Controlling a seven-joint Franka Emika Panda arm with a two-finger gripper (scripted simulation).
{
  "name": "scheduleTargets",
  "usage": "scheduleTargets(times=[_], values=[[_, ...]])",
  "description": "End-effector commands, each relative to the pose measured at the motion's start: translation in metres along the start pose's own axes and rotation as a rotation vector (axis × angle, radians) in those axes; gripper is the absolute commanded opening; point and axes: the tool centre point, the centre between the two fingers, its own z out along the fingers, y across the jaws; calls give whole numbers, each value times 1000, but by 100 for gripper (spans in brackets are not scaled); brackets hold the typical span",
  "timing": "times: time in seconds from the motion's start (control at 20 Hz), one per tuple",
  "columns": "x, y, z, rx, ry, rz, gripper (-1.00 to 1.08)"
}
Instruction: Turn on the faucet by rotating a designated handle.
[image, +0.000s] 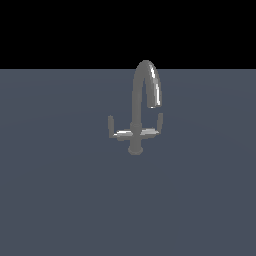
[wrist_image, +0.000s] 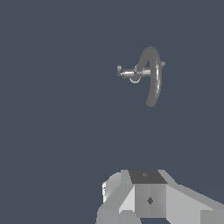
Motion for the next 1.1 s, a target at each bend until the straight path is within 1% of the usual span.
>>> scheduleTargets(times=[0.0,0.15,0.45,0.75,1.05], values=[[0,0,0,0,0,0,-100],[0,0,2,-5,-6,-9,-100],[2,-2,12,-28,-37,-50,-100],[2,-2,13,-30,-39,-55,-100],[6,1,16,-49,-62,-106,-100]])
